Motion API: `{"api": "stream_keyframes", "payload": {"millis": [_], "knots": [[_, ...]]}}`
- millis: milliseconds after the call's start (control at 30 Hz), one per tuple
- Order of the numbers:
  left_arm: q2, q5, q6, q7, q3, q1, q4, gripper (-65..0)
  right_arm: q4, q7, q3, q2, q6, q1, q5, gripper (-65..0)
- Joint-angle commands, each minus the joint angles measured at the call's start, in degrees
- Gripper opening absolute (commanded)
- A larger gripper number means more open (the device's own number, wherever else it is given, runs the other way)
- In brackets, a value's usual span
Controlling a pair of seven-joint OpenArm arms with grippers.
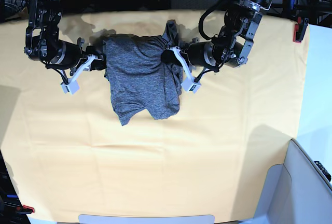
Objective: Fold the T-shirt properly
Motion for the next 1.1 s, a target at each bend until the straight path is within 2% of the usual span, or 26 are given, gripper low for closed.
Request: {"api": "stream_keyframes", "payload": {"millis": [0, 300, 467, 567, 667, 867, 967, 1067], "knots": [[-0.84, 2.13, 0.83, 2.47, -0.31, -0.04, 1.73, -64.3, 1.18, 0.88, 0.3, 0.55, 0.4, 1.29, 1.17, -55.8], [-0.93, 2.04, 0.57, 3.7, -0.48, -0.13, 16.23, -64.2, 1.26, 1.06, 1.44, 1.08, 0.4, 2.26, 1.17, -55.8], [-0.93, 2.04, 0.48, 3.52, -6.99, 0.22, 24.23, -64.3, 5.57, 0.79, 7.15, 1.16, 0.4, 2.0, 1.17, -55.8], [-0.93, 2.04, 0.48, 3.0, -13.41, 1.28, 24.76, -64.4, 9.97, 0.79, 10.05, 2.83, 0.4, 1.47, 1.08, -55.9], [-0.93, 2.04, 0.74, 2.82, -20.26, 5.76, 25.81, -64.5, 13.13, 0.79, 13.57, 4.42, 0.4, -2.14, 0.9, -55.9], [-0.66, 2.04, 0.74, 2.03, -35.21, 20.44, 27.13, -64.6, 19.37, 0.79, 22.27, 4.42, 0.04, -15.15, 0.73, -56.0], [-0.57, 2.04, 0.57, -3.6, -39.25, 30.64, 27.04, -64.6, 19.55, 0.97, 26.93, 4.77, 0.04, -21.57, -0.59, -56.0], [-0.57, 2.04, 0.48, -11.33, -40.48, 39.78, 27.04, -64.6, 19.72, 0.97, 31.06, 4.24, 0.04, -26.93, -3.93, -56.0]]}}
